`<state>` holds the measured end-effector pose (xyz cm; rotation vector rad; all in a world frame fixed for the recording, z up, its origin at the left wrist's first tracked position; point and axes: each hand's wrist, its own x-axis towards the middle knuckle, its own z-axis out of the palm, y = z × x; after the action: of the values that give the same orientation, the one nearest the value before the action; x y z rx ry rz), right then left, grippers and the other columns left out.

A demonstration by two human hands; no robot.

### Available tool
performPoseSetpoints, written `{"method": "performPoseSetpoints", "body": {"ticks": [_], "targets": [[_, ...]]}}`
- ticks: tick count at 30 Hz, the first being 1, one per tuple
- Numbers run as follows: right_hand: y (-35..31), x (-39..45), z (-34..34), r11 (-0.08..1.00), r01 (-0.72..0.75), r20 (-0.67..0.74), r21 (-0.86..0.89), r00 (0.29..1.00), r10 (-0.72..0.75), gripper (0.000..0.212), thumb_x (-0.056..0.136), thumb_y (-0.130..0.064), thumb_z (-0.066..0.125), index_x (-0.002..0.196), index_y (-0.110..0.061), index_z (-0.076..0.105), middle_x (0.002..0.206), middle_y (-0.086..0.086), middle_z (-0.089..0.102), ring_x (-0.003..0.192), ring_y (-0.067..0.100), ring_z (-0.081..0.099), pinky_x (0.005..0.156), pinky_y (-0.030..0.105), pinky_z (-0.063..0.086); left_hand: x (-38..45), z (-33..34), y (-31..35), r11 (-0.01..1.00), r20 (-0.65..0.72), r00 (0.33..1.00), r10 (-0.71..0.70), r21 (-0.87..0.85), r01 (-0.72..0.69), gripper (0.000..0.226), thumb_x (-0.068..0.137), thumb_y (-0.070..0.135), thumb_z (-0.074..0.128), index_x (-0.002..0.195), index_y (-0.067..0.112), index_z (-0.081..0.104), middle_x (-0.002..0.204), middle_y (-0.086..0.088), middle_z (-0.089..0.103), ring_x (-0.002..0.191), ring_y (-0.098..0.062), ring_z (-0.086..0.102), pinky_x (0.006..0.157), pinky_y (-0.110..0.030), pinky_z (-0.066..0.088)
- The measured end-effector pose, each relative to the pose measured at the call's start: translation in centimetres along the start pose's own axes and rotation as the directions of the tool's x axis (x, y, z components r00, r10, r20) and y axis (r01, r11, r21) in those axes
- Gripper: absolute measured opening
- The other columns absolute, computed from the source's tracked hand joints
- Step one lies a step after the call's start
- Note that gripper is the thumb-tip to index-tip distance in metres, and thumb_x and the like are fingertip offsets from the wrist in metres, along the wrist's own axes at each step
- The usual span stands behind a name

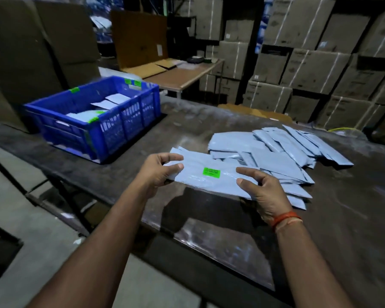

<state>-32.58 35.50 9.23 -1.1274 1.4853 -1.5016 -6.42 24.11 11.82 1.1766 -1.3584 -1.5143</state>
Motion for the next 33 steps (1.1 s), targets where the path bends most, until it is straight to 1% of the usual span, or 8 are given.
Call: {"method": "performPoseSetpoints", "body": {"ticks": [3,6,9,12,20,25,29,33], "targets": [[-1.5,2.5,5.0,0.996,-0.043,0.031,0.078,0.999,0.040,0.028,0.087,-0.005,0.073,0.112,-0.017,0.075,0.115,0.007,0.073,0.105,0.028,0.069,0.086,0.043,0.057,2.4,-4.7,1.7,0.999,-0.023,0.999,0.037,0.025,-0.037,0.026,0.089,0.005,0.073,0.115,0.008,0.072,0.100,-0.007,0.069,0.066,-0.008,0.063,0.054,-0.019,0.051],[-2.6,5.4,9.4,0.995,-0.034,0.034,0.090,0.999,0.031,0.026,0.087,-0.006,0.073,0.111,-0.017,0.075,0.114,0.005,0.073,0.096,0.022,0.069,0.070,0.035,0.058,5.5,-8.8,3.5,0.994,-0.035,0.996,0.079,0.076,-0.076,0.026,0.090,0.008,0.073,0.116,0.011,0.072,0.098,-0.004,0.067,0.061,0.001,0.063,0.053,-0.018,0.049],[-3.3,8.7,13.7,0.996,-0.031,0.020,0.078,0.999,0.029,0.024,0.089,-0.007,0.071,0.110,-0.018,0.075,0.108,-0.009,0.070,0.084,0.009,0.065,0.069,0.029,0.056,9.5,-12.8,5.0,0.989,-0.017,0.994,0.105,0.104,-0.103,0.023,0.089,0.011,0.075,0.111,0.014,0.074,0.099,-0.007,0.070,0.074,-0.008,0.064,0.061,-0.023,0.052],[-3.6,12.7,17.7,0.995,-0.048,0.007,0.090,0.999,0.048,0.023,0.090,-0.007,0.070,0.111,-0.016,0.074,0.098,-0.006,0.064,0.068,0.004,0.057,0.061,0.026,0.054,13.9,-16.5,6.5,0.984,-0.005,0.992,0.124,0.129,-0.122,0.023,0.089,0.011,0.075,0.112,0.013,0.074,0.099,-0.010,0.072,0.077,-0.016,0.065,0.065,-0.025,0.055],[-5.1,23.1,28.8,0.987,-0.086,0.006,0.133,0.996,0.086,0.025,0.092,-0.006,0.068,0.114,-0.014,0.073,0.099,-0.003,0.065,0.065,0.000,0.060,0.056,0.022,0.053,24.1,-26.7,10.8,0.971,-0.004,0.992,0.127,0.203,-0.123,0.021,0.090,0.010,0.073,0.112,0.014,0.073,0.078,0.003,0.072,0.066,-0.013,0.059,0.054,-0.023,0.048],[-6.8,28.0,35.0,0.993,-0.067,-0.011,0.101,0.998,0.068,0.022,0.091,-0.005,0.068,0.110,-0.013,0.073,0.104,0.003,0.065,0.069,0.012,0.058,0.054,0.025,0.054,29.0,-32.4,12.8,0.968,-0.014,0.992,0.122,0.222,-0.116,0.024,0.091,0.011,0.072,0.115,0.011,0.071,0.077,0.001,0.065,0.058,-0.005,0.058,0.056,-0.019,0.052],[-7.5,32.4,40.6,0.999,-0.025,-0.058,0.030,0.998,0.027,0.022,0.088,-0.003,0.069,0.106,-0.014,0.073,0.095,0.002,0.069,0.066,0.014,0.058,0.062,0.032,0.054,33.9,-37.4,13.8,0.965,-0.012,0.990,0.144,0.222,-0.138,0.025,0.091,0.006,0.072,0.115,0.006,0.070,0.078,-0.006,0.064,0.065,-0.016,0.054,0.058,-0.022,0.049],[-7.8,35.8,46.1,0.994,0.013,-0.096,-0.109,0.995,-0.024,0.026,0.084,0.000,0.068,0.105,-0.014,0.072,0.103,0.005,0.070,0.065,0.004,0.059,0.055,0.020,0.049,38.6,-41.8,13.8,0.950,-0.003,0.992,0.129,0.288,-0.123,0.018,0.092,0.000,0.067,0.109,0.005,0.069,0.064,-0.003,0.062,0.050,-0.009,0.055,0.054,-0.021,0.047]]}}
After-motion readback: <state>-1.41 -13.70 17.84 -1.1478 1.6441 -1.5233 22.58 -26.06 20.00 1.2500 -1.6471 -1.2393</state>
